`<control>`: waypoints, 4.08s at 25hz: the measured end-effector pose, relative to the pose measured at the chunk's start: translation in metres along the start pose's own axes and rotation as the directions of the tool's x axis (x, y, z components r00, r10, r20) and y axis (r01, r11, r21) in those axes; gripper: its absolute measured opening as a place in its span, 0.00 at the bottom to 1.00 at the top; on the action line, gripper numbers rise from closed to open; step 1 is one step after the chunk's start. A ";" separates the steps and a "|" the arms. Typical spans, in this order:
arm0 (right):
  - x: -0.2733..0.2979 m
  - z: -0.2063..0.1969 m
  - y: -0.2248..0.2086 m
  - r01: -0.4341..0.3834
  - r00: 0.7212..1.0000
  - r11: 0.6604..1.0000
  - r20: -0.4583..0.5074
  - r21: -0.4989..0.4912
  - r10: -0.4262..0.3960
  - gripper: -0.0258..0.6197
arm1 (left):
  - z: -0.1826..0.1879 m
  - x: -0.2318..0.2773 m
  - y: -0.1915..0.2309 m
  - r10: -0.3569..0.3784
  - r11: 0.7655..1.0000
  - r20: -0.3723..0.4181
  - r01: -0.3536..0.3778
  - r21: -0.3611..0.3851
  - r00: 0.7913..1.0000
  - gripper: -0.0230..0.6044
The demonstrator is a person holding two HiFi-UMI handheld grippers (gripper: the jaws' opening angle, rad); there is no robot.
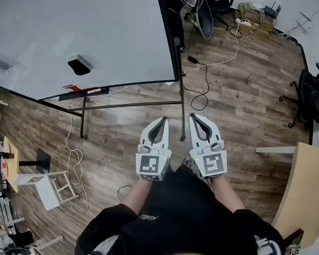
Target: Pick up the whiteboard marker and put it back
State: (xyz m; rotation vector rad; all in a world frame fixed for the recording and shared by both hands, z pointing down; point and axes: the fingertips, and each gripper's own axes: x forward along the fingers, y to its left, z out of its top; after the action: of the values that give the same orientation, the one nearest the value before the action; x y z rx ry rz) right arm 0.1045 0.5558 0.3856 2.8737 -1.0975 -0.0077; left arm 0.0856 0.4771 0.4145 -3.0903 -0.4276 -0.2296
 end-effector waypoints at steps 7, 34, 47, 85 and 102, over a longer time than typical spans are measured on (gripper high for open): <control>0.035 0.004 0.035 -0.071 0.997 0.997 -0.020 0.035 0.071 0.04 | 0.000 -0.029 0.046 0.093 0.996 -0.004 -0.094 -0.006 0.996 0.05; 0.251 -0.008 0.392 -0.755 0.654 0.652 -0.125 -0.064 0.746 0.04 | -0.049 -0.228 0.375 0.720 0.672 -0.048 -0.713 -0.200 0.692 0.05; 0.319 -0.040 0.443 -0.891 0.452 0.446 -0.273 -0.089 0.849 0.04 | -0.069 -0.242 0.443 0.842 0.473 -0.162 -0.848 -0.240 0.515 0.05; 0.526 -0.253 0.367 -0.728 0.582 0.488 -0.811 -0.481 0.069 0.15 | -0.235 -0.179 0.581 0.606 0.504 -0.443 -0.750 -0.428 0.660 0.05; 0.533 -0.261 0.379 -0.738 0.530 0.518 -0.846 -0.432 0.051 0.13 | -0.239 -0.201 0.623 0.588 0.533 -0.434 -0.730 -0.427 0.683 0.05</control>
State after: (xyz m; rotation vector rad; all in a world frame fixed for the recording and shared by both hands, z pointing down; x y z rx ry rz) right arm 0.2568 -0.0649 0.6798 1.4435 -1.1751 0.5677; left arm 0.0294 -0.1847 0.6260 -3.3830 1.0476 -0.8243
